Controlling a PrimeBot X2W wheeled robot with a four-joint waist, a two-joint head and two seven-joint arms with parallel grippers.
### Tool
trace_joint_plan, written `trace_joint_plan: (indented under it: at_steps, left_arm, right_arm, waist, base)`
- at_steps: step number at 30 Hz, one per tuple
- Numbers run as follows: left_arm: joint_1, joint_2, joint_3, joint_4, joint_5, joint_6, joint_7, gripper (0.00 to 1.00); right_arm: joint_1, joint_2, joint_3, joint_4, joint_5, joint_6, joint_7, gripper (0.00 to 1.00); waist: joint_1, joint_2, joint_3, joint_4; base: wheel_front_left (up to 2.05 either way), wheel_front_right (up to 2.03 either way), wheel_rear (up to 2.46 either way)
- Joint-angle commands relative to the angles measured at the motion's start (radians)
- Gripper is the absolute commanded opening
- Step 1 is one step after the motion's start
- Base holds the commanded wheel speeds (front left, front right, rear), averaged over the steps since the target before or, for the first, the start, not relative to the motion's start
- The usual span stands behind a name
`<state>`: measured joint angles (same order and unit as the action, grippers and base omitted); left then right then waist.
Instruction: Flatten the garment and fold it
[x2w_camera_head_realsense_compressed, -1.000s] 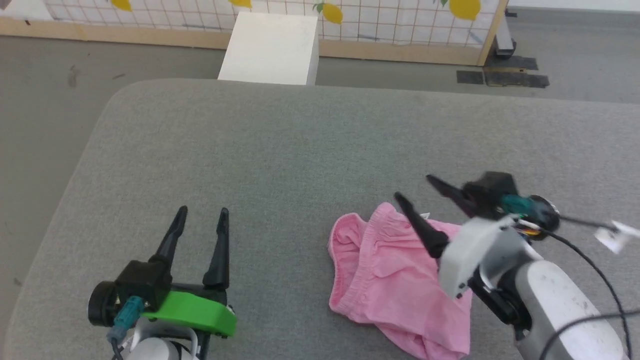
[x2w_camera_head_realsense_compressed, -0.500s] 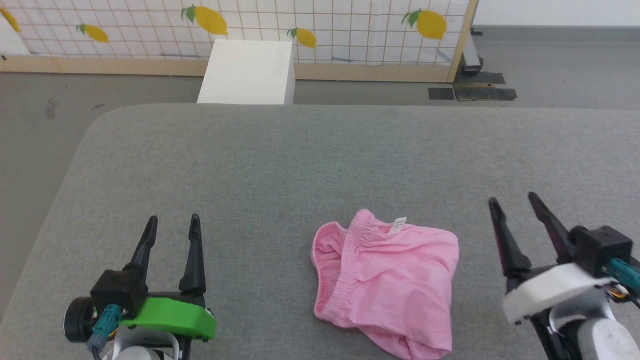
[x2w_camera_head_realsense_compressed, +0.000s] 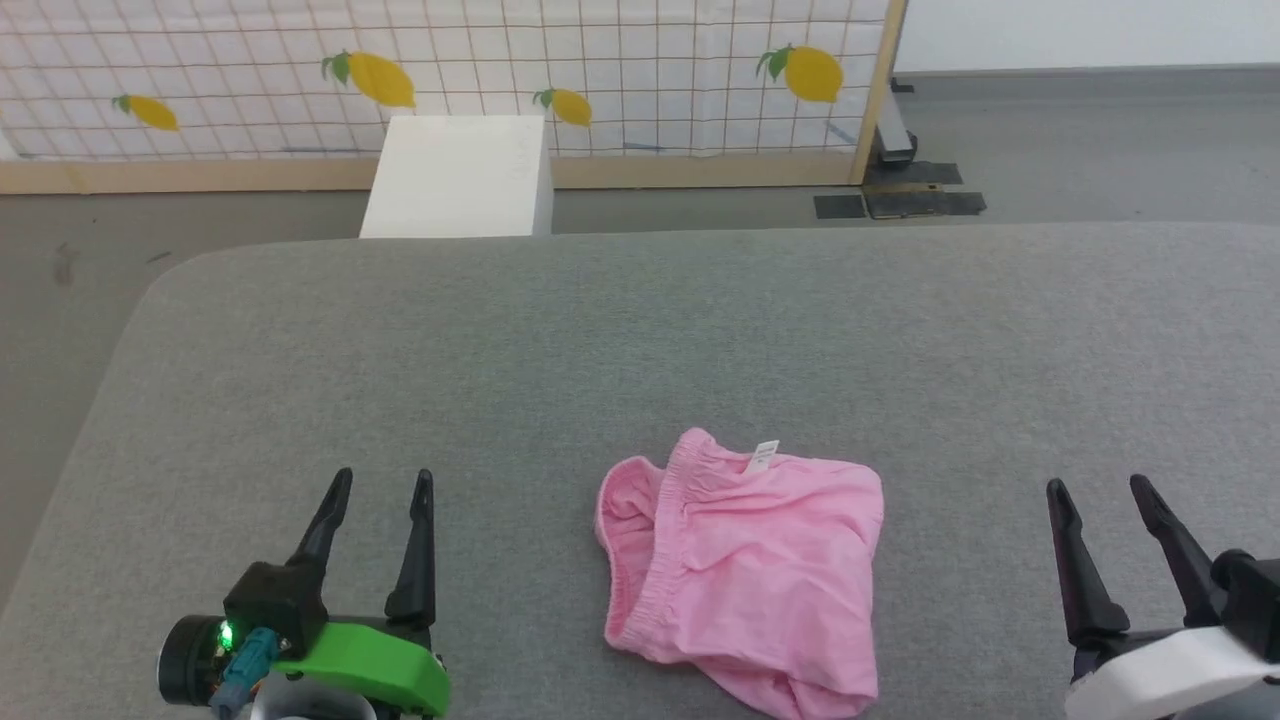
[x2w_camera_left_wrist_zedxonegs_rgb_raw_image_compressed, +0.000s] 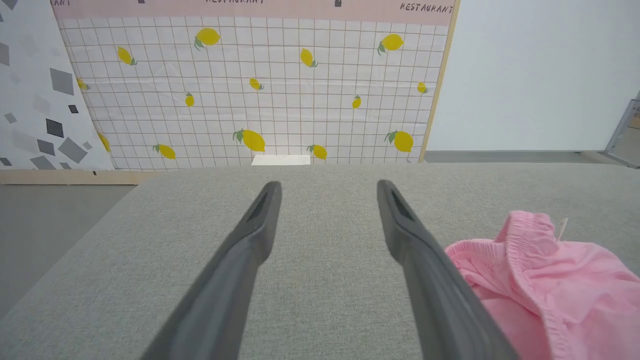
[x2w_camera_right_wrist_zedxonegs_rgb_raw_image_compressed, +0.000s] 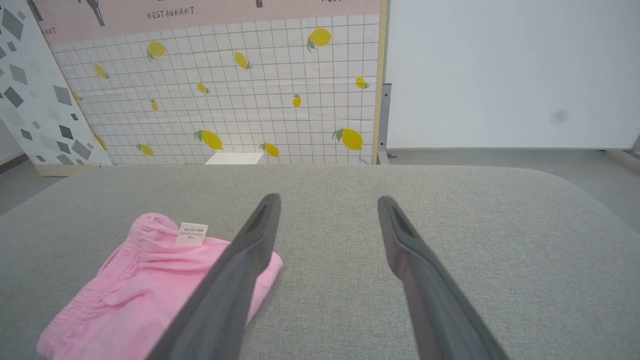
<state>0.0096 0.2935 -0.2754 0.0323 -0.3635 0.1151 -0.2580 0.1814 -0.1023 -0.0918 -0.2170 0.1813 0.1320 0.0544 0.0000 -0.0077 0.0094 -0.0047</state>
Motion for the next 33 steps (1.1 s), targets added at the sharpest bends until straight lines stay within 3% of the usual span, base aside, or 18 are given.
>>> trace_joint_plan:
  at_steps: [1,9,15,20,24,28,33]
  left_arm:
    - [0.007,0.004,-0.001,0.006,0.003,-0.005,-0.004,1.0]
    - [0.001,0.001,-0.001,0.013,-0.002,-0.003,-0.004,1.0]
    - [-0.009,-0.008,0.009,0.002,-0.001,0.003,-0.004,1.0]
    - [-0.025,-0.016,0.02,-0.011,0.006,0.001,-0.004,1.0]
    - [-0.036,-0.025,0.028,-0.023,0.016,-0.004,-0.004,1.0]
    - [-0.041,-0.035,0.032,-0.031,0.026,-0.012,-0.004,1.0]
    - [-0.05,-0.048,0.038,-0.034,0.036,-0.021,-0.004,1.0]
  right_arm:
    - [0.016,0.008,-0.001,-0.009,0.005,-0.001,0.008,1.0]
    - [0.013,0.01,0.017,-0.017,0.048,-0.001,0.051,1.0]
    - [-0.058,-0.029,-0.035,0.02,0.203,-0.001,0.163,1.0]
    - [-0.118,-0.114,-0.133,0.132,0.352,-0.001,0.334,1.0]
    - [-0.141,-0.147,-0.192,0.233,0.475,-0.001,0.5,1.0]
    - [-0.158,-0.112,-0.218,0.325,0.611,-0.001,0.693,1.0]
    - [-0.197,-0.019,-0.208,0.398,0.785,-0.001,0.841,1.0]
  waist:
    - [0.0,0.0077,0.002,-0.005]
    - [0.0,0.0077,0.019,-0.015]
    - [0.0,0.0077,0.038,-0.004]
    - [0.0,0.0077,0.058,0.025]
    - [0.0,0.0077,0.072,0.056]
    - [0.0,0.0077,0.082,0.081]
    - [0.0,0.0077,0.099,0.103]
  base:
    - [0.0,0.0,0.0]
    - [0.0,0.0,0.0]
    - [0.0,0.0,0.0]
    - [0.0,0.0,0.0]
    - [0.0,0.0,0.0]
    - [0.0,0.0,0.0]
    - [0.0,0.0,0.0]
